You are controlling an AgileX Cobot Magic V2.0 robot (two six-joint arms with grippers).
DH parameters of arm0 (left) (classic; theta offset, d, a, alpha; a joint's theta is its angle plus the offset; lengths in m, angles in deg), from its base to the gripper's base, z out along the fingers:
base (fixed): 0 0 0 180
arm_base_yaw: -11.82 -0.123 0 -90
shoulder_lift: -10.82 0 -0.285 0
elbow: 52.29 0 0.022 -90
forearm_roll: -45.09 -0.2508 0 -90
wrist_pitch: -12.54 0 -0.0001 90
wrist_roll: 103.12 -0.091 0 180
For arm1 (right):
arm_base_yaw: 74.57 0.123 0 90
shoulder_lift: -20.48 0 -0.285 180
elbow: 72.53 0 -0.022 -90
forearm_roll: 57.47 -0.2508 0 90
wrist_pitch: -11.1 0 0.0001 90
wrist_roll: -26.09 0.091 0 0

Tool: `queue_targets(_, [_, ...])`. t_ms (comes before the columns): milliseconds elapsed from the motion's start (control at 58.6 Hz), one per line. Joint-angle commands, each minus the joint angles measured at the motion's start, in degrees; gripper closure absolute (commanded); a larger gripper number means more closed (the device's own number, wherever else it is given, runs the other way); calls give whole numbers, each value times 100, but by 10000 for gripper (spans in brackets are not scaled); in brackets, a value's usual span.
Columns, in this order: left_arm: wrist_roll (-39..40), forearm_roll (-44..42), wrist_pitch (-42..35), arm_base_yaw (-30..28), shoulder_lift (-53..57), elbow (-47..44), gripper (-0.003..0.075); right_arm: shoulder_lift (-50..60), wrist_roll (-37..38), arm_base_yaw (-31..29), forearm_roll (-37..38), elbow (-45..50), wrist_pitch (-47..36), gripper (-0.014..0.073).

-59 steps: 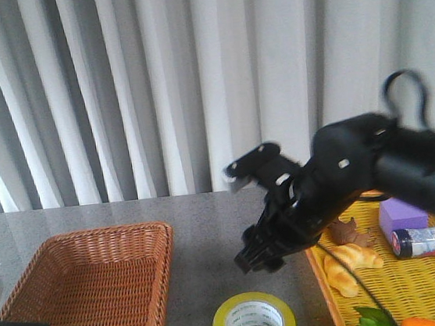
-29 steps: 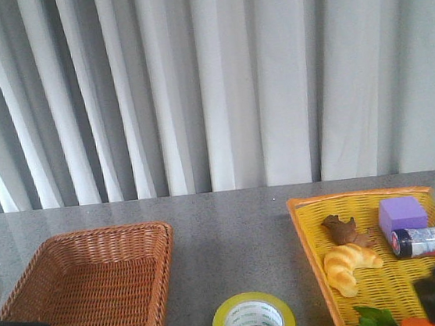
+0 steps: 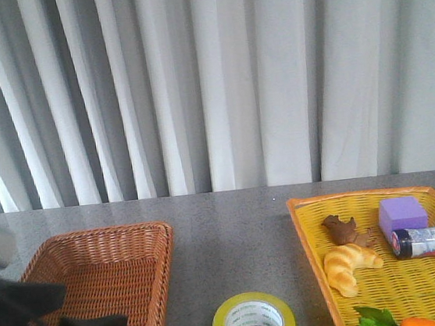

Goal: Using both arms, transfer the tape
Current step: 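Withdraw the right gripper and reach the left gripper toward the tape, then lower the left gripper onto the tape roll's rim and close it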

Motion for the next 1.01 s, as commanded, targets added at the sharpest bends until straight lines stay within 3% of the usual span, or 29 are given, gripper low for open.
queue_targets(0, [-117, 134, -107, 113, -316, 501, 144, 129, -6, -43, -5, -138, -50, 124])
queue_targets(324, [-295, 76, 357, 736, -2388, 2138, 148, 169, -6, -43, -5, -138, 44, 124])
queue_targets(649, [-157, -502, 1638, 760, -4470, 4255, 209, 169, -6, -43, -5, -138, 49, 124])
queue_targets(991, [-46, -822, 2135, 760, -5882, 5748, 223, 169, -6, -43, -5, -138, 49, 124])
